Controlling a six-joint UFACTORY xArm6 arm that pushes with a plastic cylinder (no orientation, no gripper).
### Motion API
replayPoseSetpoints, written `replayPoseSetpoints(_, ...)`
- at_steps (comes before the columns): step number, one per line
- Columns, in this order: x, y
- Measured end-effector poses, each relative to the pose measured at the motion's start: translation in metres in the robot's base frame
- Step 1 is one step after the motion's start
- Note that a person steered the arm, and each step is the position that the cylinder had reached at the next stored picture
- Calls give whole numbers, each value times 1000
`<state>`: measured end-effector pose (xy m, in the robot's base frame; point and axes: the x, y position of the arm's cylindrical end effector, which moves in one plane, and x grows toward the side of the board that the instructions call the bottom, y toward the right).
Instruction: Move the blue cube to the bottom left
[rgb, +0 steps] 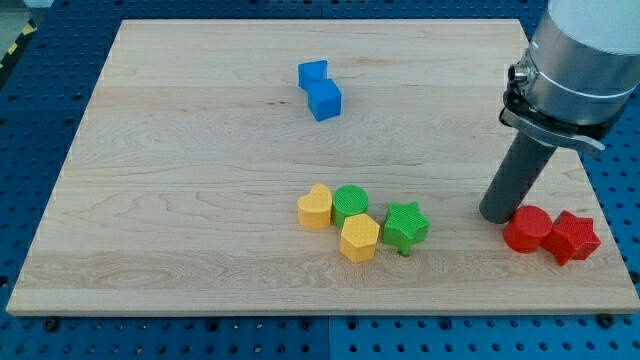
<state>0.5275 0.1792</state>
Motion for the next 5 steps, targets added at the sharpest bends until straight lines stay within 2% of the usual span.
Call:
replayPoseSetpoints(1,0,0)
replayPoseSetpoints(2,-25,-11)
replayPoseSetpoints(5,-59,-83)
